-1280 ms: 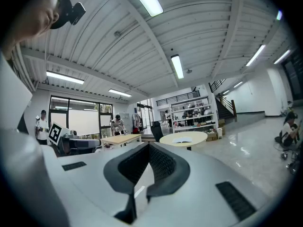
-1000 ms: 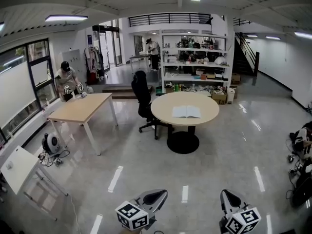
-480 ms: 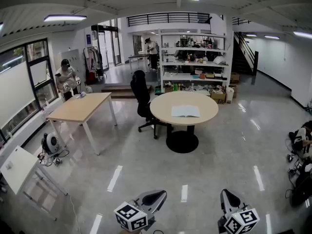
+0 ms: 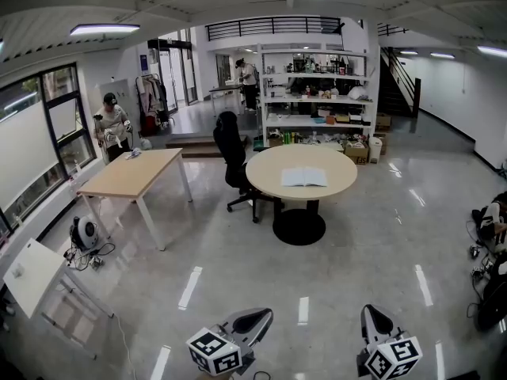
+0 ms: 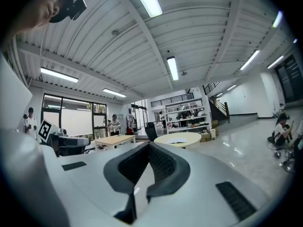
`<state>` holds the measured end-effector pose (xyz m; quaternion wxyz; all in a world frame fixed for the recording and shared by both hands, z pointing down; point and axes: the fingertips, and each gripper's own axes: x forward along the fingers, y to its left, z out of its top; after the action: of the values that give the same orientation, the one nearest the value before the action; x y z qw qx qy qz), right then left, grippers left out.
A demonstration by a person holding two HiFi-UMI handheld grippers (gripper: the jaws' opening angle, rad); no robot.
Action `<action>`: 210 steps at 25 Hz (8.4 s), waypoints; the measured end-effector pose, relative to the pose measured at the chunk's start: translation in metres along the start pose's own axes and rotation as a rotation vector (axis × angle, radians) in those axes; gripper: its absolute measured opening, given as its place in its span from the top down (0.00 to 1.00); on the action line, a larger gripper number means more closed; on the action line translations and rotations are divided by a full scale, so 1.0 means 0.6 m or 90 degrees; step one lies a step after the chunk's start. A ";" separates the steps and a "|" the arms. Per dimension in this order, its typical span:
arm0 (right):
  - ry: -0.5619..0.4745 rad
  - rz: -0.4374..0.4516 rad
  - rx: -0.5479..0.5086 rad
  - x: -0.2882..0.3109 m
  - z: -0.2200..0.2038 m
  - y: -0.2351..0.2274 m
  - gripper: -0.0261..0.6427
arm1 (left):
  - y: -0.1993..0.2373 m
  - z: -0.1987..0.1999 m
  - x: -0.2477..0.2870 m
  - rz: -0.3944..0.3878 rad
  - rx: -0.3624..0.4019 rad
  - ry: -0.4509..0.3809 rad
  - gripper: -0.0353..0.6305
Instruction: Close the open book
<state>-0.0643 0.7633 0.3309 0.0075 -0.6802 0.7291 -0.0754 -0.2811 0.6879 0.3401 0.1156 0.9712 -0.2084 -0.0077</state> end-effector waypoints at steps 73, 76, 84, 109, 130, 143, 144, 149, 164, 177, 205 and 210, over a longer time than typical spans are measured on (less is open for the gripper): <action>0.026 0.056 0.017 1.213 0.135 -0.452 0.96 | 0.931 0.219 0.875 0.015 0.016 0.010 0.97; 0.026 0.070 0.023 1.288 0.155 -0.505 0.96 | 0.971 0.241 0.950 0.024 0.025 0.010 0.97; 0.016 0.098 0.014 1.464 0.216 -0.626 0.96 | 1.074 0.285 1.120 0.058 0.025 0.010 0.97; 0.040 0.035 0.035 1.762 0.223 -0.677 0.96 | 1.341 0.329 1.304 -0.003 -0.007 0.021 0.97; 0.356 0.187 0.030 1.929 -0.118 -0.488 0.87 | 1.516 0.079 1.182 0.190 -0.114 0.196 0.97; 0.578 0.080 -0.017 1.936 -0.390 -0.425 0.60 | 1.520 -0.160 1.161 0.166 -0.188 0.404 0.97; 0.583 0.070 -0.021 1.936 -0.398 -0.423 0.60 | 1.517 -0.166 1.159 0.163 -0.192 0.411 0.97; 0.594 0.039 -0.067 1.949 -0.416 -0.423 0.59 | 1.511 -0.177 1.153 0.152 -0.204 0.416 0.97; 0.601 -0.007 -0.093 1.942 -0.418 -0.435 0.70 | 1.510 -0.176 1.164 0.135 -0.183 0.406 0.97; 0.587 -0.022 0.005 1.933 -0.401 -0.443 0.90 | 1.504 -0.162 1.170 0.117 -0.179 0.396 0.97; 0.359 -0.056 0.275 1.794 -0.156 -0.667 0.91 | 1.379 -0.090 1.348 0.004 -0.122 0.368 0.97; 0.348 -0.029 0.297 1.770 -0.164 -0.718 0.91 | 1.345 -0.088 1.362 -0.009 -0.112 0.379 0.97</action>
<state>0.2725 -0.3089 0.5771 -0.0344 -0.6308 0.6520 -0.4194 0.1434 -0.3477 0.6028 0.2551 0.9185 -0.1569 0.2580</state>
